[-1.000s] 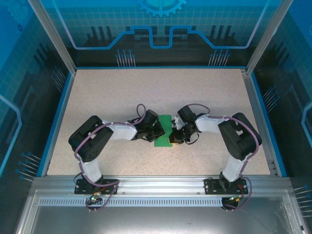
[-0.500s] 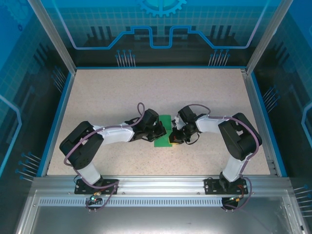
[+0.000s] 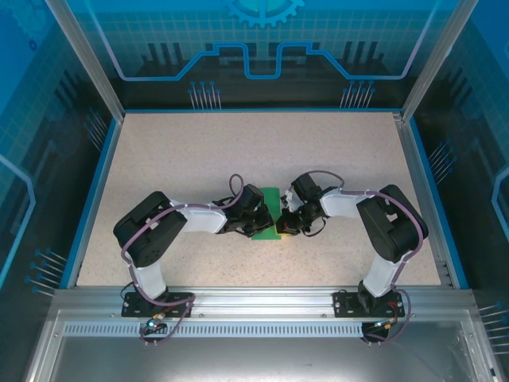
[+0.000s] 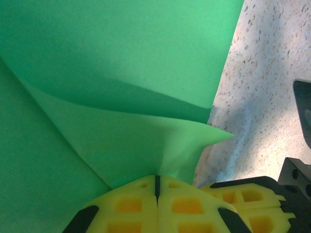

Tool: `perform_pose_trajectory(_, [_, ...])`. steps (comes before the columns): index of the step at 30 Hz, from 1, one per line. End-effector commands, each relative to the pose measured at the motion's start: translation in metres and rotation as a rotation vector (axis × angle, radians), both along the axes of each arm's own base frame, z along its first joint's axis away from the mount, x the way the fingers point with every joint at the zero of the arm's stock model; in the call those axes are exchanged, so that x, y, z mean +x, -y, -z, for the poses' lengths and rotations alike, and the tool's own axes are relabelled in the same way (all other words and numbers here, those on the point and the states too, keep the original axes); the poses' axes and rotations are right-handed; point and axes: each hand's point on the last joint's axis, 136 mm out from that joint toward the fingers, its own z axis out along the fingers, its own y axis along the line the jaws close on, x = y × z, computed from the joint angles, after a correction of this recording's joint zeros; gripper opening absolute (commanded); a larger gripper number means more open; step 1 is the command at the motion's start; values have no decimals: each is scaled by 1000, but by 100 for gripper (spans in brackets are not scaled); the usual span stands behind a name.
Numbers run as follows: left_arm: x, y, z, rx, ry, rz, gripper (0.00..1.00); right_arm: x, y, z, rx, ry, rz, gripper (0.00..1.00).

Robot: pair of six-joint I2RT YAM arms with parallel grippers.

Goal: Fold a paper plane with a square sheet of paper (pick it up from the middle)
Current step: Fold the triangle a second time at the center of the table.

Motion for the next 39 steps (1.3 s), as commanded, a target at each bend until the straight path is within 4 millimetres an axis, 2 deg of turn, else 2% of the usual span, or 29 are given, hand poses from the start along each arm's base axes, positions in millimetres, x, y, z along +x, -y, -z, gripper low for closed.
perform_pose_trajectory(1, [-9, -12, 21, 58, -40, -22, 0, -19, 23, 28, -117, -74, 20, 1])
perform_pose_trajectory(9, [5, -40, 19, 121, 3, -69, 0, -20, 28, 30, -132, -78, 20, 1])
perform_pose_trajectory(21, [27, -63, 22, 75, 61, -120, 0, -20, 30, 29, -126, -82, 18, 1])
perform_pose_trajectory(39, [37, -99, 25, 87, 64, -172, 0, -19, 28, 27, -114, -90, 14, 1])
